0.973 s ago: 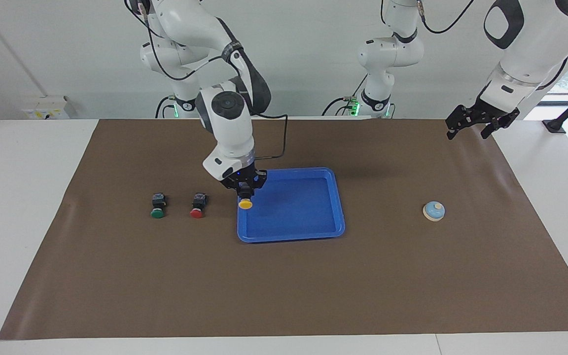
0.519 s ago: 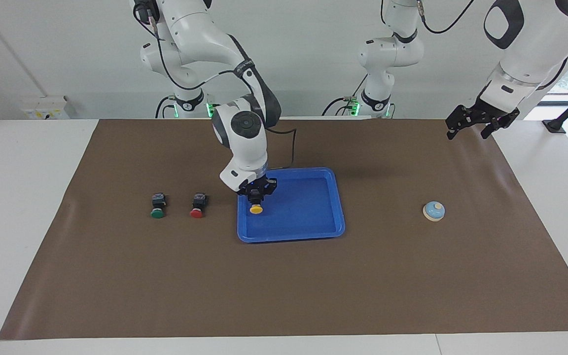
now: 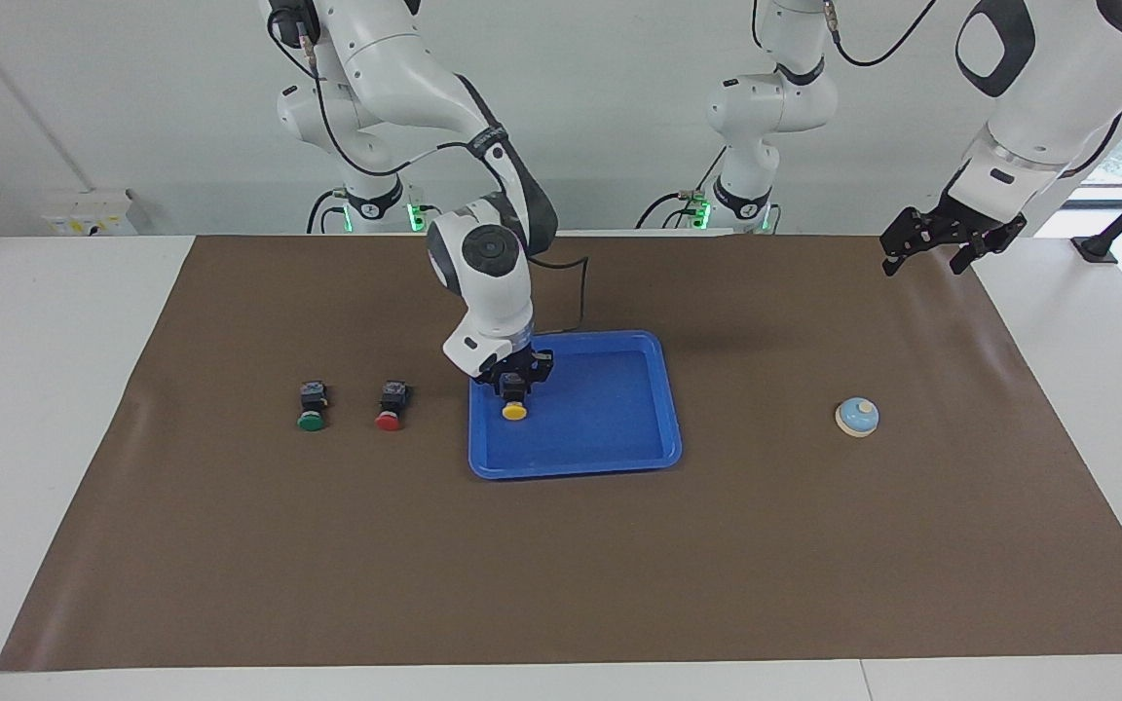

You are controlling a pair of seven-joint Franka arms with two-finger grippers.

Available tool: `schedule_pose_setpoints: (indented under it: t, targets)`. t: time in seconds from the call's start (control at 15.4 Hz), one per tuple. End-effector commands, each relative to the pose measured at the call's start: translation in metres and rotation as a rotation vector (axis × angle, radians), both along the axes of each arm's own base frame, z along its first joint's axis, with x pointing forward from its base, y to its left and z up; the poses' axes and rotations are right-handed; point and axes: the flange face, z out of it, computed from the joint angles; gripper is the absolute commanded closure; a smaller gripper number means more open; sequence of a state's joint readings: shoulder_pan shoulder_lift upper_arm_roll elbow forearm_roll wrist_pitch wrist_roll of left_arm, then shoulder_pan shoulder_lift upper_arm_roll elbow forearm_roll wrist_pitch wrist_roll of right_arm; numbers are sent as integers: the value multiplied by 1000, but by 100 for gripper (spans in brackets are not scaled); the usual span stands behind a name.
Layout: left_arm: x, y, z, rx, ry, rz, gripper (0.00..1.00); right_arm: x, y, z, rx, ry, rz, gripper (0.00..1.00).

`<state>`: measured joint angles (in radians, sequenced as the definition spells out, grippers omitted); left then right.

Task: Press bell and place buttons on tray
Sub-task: 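Carry the yellow button with the right gripper into the blue tray, then release the yellow button and reach the right gripper to the green button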

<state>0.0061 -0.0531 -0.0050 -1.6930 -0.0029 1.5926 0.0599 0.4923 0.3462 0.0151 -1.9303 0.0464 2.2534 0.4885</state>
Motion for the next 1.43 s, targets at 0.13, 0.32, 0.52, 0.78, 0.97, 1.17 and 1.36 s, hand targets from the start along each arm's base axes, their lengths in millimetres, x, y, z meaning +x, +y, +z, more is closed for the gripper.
schedule_pose_setpoints:
  t: [0.13,0.32,0.52,0.78,0.97,1.17,1.36]
  targets:
    - [-4,0,1,17,2,9,0,17,-45,73,8,3,-68,0]
    - [-4,0,1,17,2,9,0,29,-123,109,17,-3,-14,0]
    - [-4,0,1,17,2,9,0,40,-204,110,15,19,37,0]
    - [-4,0,1,17,2,9,0,32,-289,77,18,-44,36,0]
    - [-4,0,1,17,2,9,0,13,-294,49,14,-41,32,0]
    - [-4,0,1,17,2,9,0,9,-314,32,11,-67,54,0]
    - [-4,0,1,17,2,9,0,7,-327,14,7,-78,74,0]
